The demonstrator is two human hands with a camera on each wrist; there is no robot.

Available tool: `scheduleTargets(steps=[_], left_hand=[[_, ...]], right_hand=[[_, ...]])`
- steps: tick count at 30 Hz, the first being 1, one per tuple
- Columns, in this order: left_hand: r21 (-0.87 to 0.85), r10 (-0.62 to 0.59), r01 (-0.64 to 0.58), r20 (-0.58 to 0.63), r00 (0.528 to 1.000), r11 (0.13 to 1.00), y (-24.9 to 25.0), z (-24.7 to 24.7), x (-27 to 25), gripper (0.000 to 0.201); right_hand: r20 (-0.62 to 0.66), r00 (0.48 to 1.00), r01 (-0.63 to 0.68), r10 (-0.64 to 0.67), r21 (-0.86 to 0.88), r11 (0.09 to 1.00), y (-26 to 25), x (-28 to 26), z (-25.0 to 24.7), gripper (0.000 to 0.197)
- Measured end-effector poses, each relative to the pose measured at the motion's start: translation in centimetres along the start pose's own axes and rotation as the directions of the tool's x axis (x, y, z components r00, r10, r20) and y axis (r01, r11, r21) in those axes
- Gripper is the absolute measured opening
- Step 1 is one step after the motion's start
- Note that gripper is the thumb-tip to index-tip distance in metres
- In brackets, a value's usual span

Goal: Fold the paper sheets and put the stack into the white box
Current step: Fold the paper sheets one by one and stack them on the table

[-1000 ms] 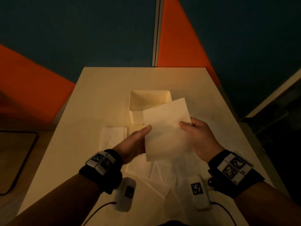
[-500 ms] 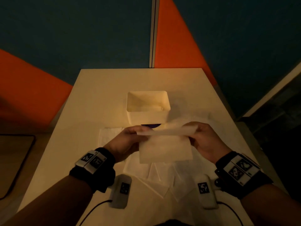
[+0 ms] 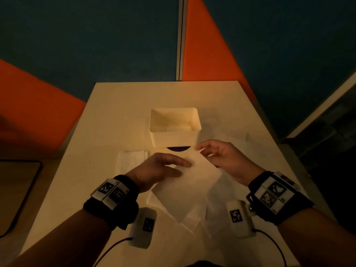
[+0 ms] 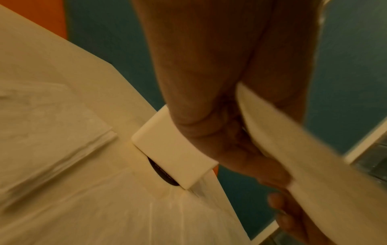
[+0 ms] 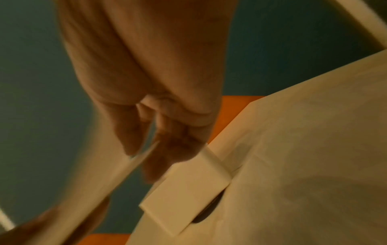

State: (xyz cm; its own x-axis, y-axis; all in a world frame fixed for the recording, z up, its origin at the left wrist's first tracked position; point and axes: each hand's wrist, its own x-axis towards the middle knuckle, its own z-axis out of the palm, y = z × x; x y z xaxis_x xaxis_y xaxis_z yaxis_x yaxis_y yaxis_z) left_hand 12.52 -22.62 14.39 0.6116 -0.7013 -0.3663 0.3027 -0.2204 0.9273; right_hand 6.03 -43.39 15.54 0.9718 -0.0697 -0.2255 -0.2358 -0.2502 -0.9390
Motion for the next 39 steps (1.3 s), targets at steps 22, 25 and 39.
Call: scheduleTargets(steps=[22, 25, 39], left_hand=[[0.506, 0.139, 0.327, -0.683, 0.717, 0.798, -10.4, -9.3, -0.3, 0.042], [0.497, 0.151, 0.312, -0.690, 0.708, 0.810, -10.4, -9.6, -0.2, 0.041], [0.604, 0.147, 0.431, -0.678, 0.721, 0.670, -11.2, -11.1, 0.7, 0.046]], right_hand=[[-0.172, 0.957, -0.263, 0.235, -0.858, 0.441, 9.0, -0.6, -3.6, 0.073], [-0.181, 0.960, -0.262, 0.213, -0.849, 0.460, 9.4, -0.7, -3.4, 0.068], [-0.299, 0.954, -0.242, -0.006, -0.783, 0.573, 9.5, -1.1, -3.5, 0.009]])
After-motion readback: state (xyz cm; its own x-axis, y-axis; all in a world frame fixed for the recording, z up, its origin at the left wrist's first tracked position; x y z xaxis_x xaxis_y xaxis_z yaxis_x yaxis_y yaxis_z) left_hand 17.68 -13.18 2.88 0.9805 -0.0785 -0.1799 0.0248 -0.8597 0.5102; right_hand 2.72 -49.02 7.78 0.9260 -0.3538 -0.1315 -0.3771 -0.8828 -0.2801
